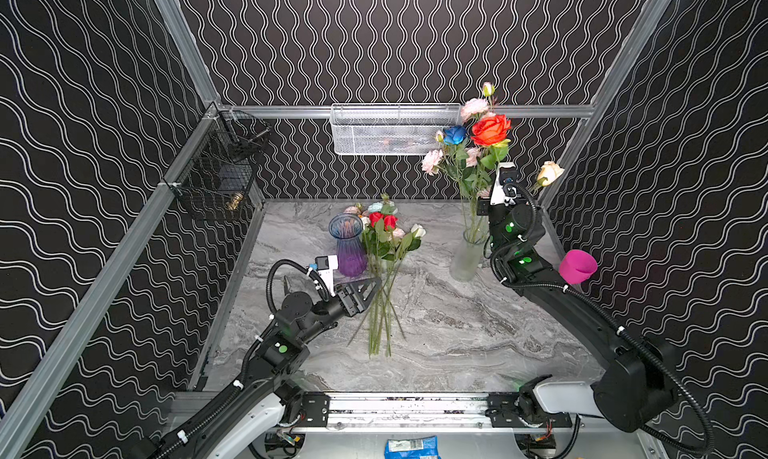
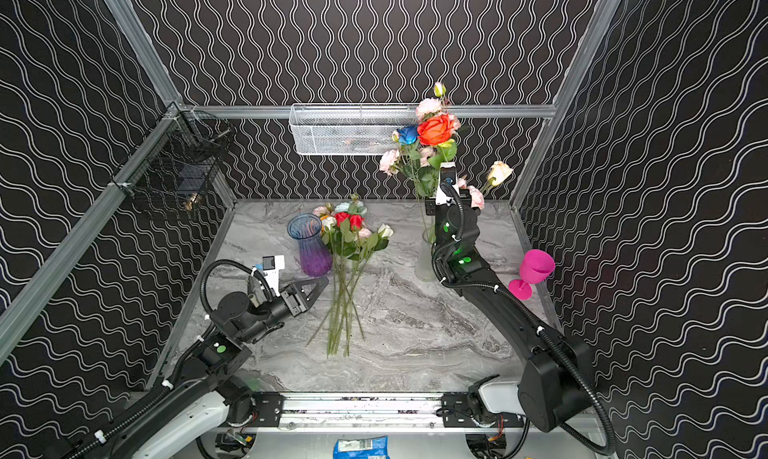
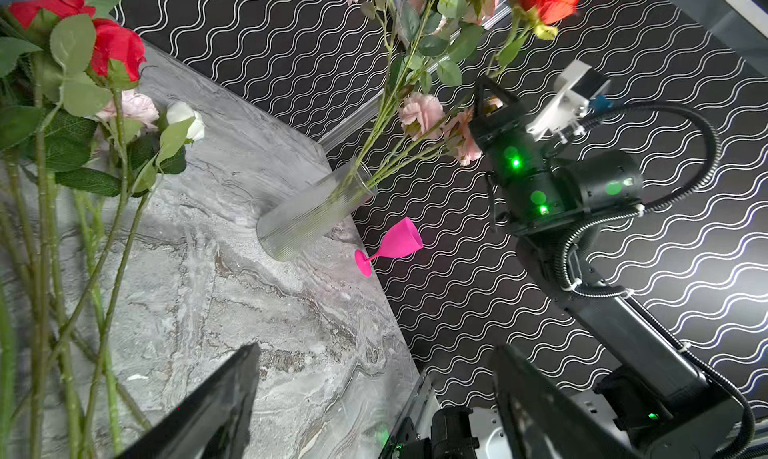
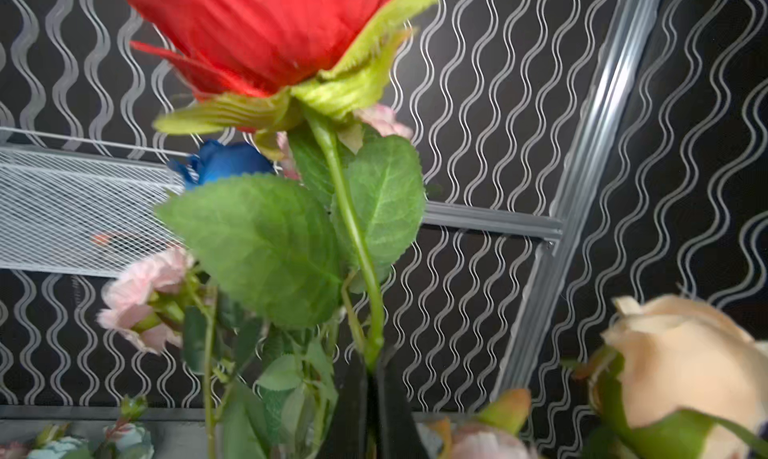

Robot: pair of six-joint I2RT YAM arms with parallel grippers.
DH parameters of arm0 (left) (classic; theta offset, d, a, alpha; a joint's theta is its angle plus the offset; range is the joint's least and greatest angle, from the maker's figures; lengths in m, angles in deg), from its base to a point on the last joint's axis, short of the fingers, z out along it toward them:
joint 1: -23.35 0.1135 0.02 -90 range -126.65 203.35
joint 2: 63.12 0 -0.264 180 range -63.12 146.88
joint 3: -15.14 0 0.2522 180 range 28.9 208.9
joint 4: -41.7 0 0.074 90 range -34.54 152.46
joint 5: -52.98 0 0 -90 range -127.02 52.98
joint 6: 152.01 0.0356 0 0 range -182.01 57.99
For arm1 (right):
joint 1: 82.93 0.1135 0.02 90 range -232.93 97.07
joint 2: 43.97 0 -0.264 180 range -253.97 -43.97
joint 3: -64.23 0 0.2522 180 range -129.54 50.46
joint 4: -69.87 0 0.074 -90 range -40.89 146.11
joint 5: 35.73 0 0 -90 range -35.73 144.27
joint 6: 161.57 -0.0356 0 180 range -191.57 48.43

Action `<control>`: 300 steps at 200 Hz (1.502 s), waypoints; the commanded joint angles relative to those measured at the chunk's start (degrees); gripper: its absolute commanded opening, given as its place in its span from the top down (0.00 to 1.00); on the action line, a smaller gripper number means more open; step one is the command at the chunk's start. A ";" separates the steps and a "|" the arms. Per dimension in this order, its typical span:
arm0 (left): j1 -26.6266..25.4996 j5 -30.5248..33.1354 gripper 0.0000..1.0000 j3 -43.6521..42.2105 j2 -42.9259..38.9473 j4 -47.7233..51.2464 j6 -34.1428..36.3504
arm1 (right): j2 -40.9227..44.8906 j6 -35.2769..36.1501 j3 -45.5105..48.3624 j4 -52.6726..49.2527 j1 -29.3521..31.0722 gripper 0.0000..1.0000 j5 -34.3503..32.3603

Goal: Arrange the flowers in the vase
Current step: 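Lower the red rose stem into the clear glass vase and open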

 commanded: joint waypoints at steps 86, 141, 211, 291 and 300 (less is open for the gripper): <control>-0.02 1.91 0.10 -2.61 -4.49 0.85 0.48 | 0.51 -8.38 3.25 -4.03 -0.09 0.60 -0.01; 0.00 1.63 0.10 -3.37 -3.84 -0.20 0.25 | 5.49 -13.48 3.73 -8.36 0.27 0.54 1.30; -0.06 2.13 0.10 -3.37 -6.04 2.78 1.01 | 7.02 -15.81 5.19 -9.85 1.06 0.52 2.47; 0.00 4.94 0.10 1.09 -10.81 15.69 6.53 | 15.09 -14.75 -0.49 -16.32 8.47 0.56 4.88; -0.07 5.92 0.09 1.88 -11.98 18.56 8.03 | 17.41 -12.65 1.48 -15.05 11.12 0.58 3.92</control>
